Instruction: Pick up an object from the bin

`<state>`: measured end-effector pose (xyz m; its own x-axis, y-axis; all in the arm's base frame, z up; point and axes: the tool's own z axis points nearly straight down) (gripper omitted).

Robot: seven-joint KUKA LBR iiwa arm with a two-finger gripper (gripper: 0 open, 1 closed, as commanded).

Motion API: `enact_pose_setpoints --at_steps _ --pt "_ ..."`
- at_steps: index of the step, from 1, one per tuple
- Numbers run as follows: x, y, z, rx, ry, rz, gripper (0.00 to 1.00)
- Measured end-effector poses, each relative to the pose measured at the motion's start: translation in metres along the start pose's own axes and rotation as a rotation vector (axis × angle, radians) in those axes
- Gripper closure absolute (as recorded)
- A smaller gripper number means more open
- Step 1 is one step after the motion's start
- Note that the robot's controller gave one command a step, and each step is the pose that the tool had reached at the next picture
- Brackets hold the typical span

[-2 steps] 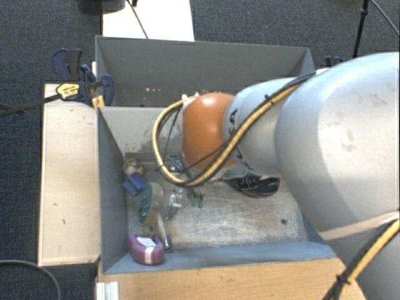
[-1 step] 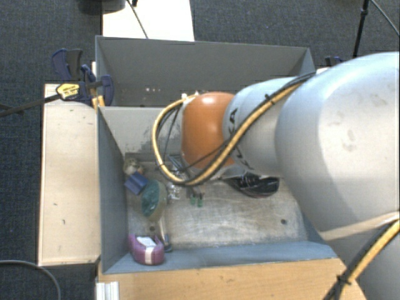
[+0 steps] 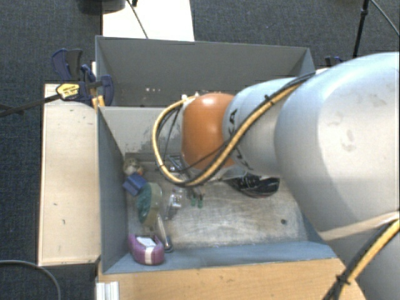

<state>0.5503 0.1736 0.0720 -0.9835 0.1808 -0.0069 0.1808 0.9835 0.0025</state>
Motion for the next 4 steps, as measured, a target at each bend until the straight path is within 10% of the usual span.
enact_pose_setpoints --at_steps 1,2,4 --pt "-0.009 -0.021 -0.001 -0.002 0.0 0.189 0.0" --pt "0.038 0.058 -0.045 0.015 -0.013 0.377 0.0" --pt "0.075 0.058 -0.053 0.004 0.007 0.278 0.0"
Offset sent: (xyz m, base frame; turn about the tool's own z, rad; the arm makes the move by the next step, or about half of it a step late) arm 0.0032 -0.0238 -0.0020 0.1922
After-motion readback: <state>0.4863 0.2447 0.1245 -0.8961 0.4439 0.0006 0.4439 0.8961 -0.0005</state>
